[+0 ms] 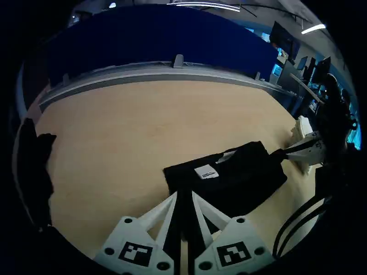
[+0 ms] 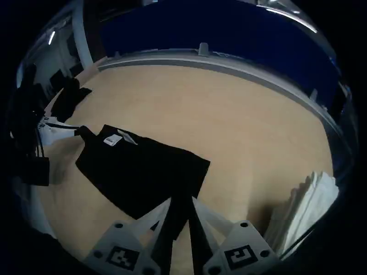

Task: Fold towel

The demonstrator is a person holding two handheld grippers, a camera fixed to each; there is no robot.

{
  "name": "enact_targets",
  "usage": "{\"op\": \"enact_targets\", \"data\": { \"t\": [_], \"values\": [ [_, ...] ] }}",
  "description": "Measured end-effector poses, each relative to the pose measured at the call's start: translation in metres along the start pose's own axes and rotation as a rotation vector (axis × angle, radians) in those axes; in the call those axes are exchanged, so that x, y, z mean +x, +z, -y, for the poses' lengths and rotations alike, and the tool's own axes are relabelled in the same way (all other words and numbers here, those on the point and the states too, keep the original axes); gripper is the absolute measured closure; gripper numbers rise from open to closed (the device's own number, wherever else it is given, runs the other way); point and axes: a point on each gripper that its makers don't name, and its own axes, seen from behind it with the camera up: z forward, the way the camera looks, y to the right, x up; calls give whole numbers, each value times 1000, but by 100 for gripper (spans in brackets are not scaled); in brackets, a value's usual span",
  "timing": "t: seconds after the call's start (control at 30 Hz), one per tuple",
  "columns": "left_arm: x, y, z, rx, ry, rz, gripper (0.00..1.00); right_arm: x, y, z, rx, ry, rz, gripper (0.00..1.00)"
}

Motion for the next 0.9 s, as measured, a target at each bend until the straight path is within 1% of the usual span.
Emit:
{"op": "enact_targets", "data": {
  "t": [0.23, 0.37, 0.5, 0.7, 0.77, 0.83, 0.9],
  "values": [
    [-2, 14, 4, 18, 11, 13, 93, 4, 9, -3, -18, -6, -7, 79],
    [-2, 19, 6, 28, 12, 19, 93, 5, 12, -6, -29, -5, -13, 74],
    [-3, 23, 8, 35, 8, 26, 93, 6, 16, -11, -41, 3, -23, 72],
    [-5, 27, 11, 45, 12, 33, 92, 11, 22, -22, -88, 3, -42, 60],
    [-4, 29, 12, 49, 16, 34, 91, 12, 23, -25, -102, -5, -43, 55],
    [-4, 32, 14, 56, 19, 35, 91, 13, 24, -27, -113, -16, -44, 53],
    [-3, 35, 16, 63, 22, 36, 89, 14, 26, -27, -122, -28, -45, 47]
  ]
}}
